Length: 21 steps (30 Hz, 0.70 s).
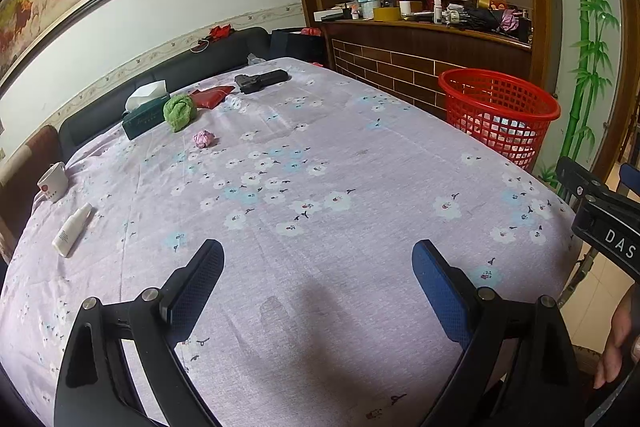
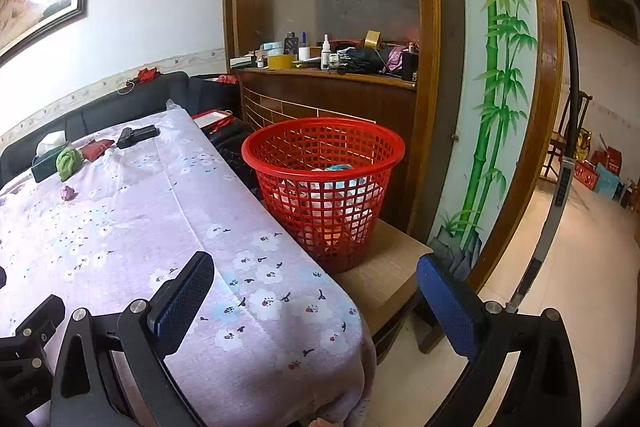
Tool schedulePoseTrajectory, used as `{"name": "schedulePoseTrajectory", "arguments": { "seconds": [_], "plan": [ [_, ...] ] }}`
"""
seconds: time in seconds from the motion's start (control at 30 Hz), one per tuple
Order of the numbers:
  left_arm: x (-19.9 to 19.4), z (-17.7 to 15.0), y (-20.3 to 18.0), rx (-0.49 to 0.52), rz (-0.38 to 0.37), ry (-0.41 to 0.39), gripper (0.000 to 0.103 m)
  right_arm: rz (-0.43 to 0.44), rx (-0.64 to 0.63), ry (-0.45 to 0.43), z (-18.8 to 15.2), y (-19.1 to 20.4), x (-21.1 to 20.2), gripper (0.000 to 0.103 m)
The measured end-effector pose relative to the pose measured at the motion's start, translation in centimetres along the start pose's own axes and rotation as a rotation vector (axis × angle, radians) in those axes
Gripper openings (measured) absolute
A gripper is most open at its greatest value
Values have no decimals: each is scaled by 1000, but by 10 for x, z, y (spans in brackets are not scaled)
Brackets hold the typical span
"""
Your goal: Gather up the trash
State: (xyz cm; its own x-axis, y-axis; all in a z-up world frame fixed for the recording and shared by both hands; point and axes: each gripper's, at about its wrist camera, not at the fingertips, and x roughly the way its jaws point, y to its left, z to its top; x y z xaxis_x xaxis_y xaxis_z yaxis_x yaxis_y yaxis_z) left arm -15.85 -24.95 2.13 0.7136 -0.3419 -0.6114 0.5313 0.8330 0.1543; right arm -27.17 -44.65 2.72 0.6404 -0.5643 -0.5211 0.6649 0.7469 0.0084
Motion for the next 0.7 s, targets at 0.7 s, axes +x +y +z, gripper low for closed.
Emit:
{"name": "schedulePoseTrajectory", "arguments": {
  "seconds": [0.7],
  "plan": [
    [0, -1, 0, -1, 1, -2, 94, 8, -1, 12, 0, 3, 0, 103]
  ]
}}
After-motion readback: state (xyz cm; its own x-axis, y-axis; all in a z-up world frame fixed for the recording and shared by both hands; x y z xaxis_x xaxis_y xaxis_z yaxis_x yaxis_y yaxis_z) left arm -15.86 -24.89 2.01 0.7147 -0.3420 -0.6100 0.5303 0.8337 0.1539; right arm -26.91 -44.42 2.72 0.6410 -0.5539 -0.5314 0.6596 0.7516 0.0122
